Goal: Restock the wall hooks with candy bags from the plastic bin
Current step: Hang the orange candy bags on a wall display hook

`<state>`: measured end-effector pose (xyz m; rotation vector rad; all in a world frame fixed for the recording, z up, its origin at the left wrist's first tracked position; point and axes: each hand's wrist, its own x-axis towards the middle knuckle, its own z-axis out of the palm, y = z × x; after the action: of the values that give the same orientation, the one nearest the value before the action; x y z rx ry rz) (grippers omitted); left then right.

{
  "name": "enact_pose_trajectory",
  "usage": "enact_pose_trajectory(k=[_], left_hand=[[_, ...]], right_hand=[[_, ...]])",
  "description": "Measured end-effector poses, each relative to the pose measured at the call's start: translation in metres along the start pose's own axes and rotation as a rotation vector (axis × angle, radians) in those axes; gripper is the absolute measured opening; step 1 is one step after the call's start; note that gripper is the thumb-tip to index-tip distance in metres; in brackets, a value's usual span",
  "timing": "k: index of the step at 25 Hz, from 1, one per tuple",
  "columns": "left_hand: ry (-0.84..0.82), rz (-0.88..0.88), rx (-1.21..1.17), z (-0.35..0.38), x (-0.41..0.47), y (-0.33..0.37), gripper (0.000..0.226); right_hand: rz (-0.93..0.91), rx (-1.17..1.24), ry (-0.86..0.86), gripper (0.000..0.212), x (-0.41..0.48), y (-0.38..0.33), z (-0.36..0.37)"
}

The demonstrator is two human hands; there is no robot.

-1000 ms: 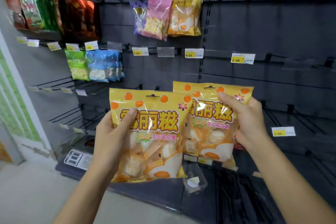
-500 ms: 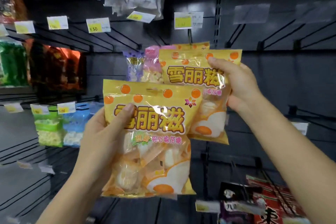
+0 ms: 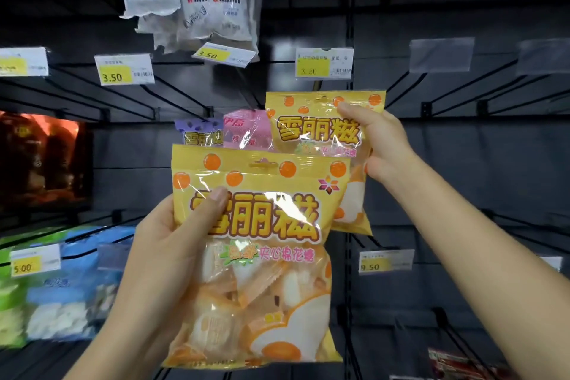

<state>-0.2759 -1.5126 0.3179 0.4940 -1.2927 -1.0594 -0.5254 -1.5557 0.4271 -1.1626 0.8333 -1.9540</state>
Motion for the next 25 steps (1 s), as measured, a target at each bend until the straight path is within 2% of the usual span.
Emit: enact_pose_trajectory(k=[4,10,20,23,25], left_hand=[[0.006,0.013,-0.008,0.008,0.007,-0.007,0.029],[0.017,0.012,-0.012,0.021,0.008,-0.016,0.03],[0.037,0.019,0.04,0.035,-0.001,-0.021,0.034],[0.05,0.039,0.102,0.033,0.001,-0.025,0.034],[0.062,0.082,0.163,0.031,0.003,-0.026,0.045]], right_hand=[[-0.02,0.051,0.007,0.034,0.022,-0.008,0.0],[-0.008,0.075,-0.001,0.047,0.04,-0.014,-0.003],[-0.012,0.071,0.0,0.044,0.053,-0.019,0.003],[-0.041,0.052,-0.011,0.022,0.056,-0.013,0.004],[-0.044,0.063,-0.007,0.017,0.058,-0.011,0.003]])
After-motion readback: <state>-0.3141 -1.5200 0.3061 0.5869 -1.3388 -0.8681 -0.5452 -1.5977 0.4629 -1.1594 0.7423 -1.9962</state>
